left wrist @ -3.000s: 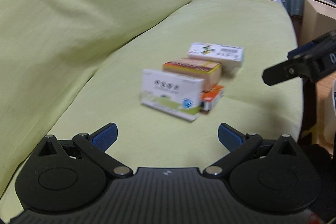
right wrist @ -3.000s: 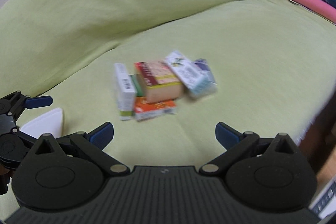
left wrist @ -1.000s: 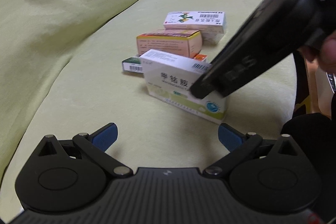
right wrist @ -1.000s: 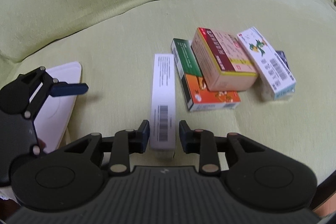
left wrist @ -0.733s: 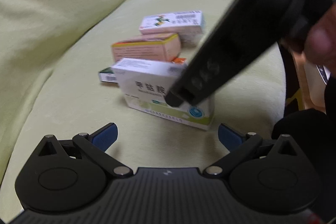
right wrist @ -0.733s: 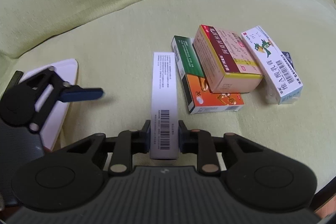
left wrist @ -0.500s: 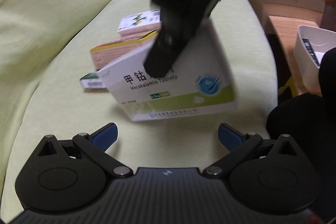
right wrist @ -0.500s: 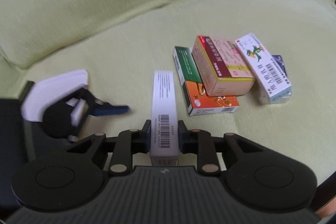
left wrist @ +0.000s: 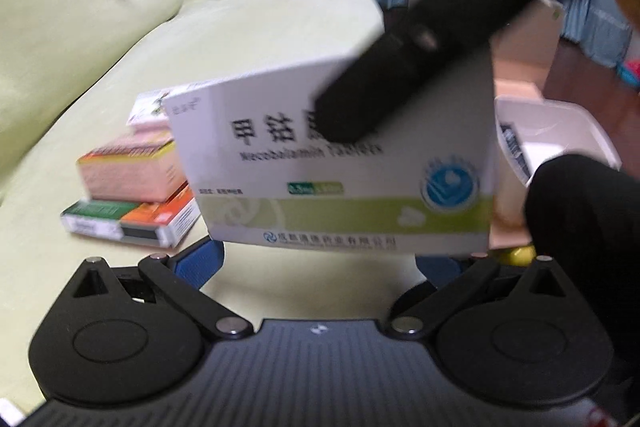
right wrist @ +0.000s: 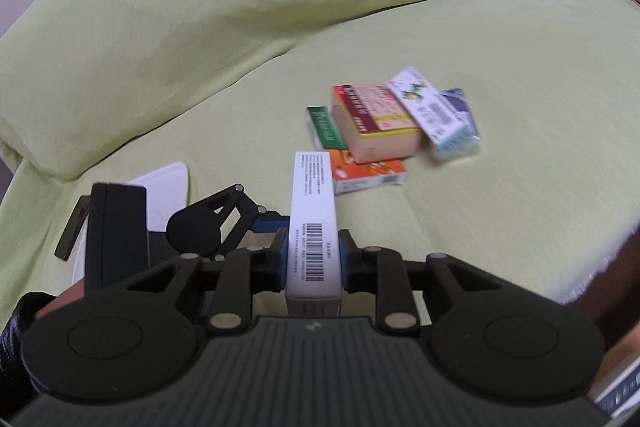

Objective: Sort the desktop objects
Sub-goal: 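Carry the white Mecobalamin box with the right gripper over the basin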

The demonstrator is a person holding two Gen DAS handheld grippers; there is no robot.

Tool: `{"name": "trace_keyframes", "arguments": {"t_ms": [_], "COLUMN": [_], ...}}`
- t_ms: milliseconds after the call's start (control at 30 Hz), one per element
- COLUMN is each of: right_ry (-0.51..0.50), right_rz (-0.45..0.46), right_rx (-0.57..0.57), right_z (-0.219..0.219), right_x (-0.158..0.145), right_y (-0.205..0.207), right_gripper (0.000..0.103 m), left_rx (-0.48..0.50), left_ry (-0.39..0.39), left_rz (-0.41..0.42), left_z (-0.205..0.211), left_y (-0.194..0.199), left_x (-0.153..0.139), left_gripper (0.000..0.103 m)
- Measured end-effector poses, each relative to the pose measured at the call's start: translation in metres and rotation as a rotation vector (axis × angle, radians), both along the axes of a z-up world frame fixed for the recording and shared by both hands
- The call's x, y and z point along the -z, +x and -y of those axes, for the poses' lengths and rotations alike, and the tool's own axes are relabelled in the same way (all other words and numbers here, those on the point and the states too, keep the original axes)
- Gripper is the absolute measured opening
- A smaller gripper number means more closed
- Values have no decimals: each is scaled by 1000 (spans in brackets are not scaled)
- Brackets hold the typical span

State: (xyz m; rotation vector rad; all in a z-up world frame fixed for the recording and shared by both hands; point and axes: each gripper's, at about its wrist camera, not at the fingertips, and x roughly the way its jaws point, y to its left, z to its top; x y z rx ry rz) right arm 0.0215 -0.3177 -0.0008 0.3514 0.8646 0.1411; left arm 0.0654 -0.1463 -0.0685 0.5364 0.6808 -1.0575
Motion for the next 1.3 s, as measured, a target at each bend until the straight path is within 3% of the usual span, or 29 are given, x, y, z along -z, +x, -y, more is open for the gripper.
{"name": "trace_keyframes", "arguments": {"t_ms": [333, 533, 1000, 1300], "right_ry": [10, 2, 31, 59], "right_rz": [22, 30, -9, -13], "right_rx": [142, 260, 566, 718], "right_z": [49, 88, 195, 240], "right_x": [-11, -17, 8, 32], "right_y": [-63, -109, -227, -280], "right_gripper": [22, 22, 22, 22], "left_rx": [174, 315, 629, 761], "left_ry": [5, 27, 84, 130], "left_rz": [42, 77, 83, 83], "left_z": [67, 129, 299, 358], "left_y": [-34, -66, -133, -172], "left_x": [-15, -13, 26, 55], "left_gripper": [102, 102, 102, 102]}}
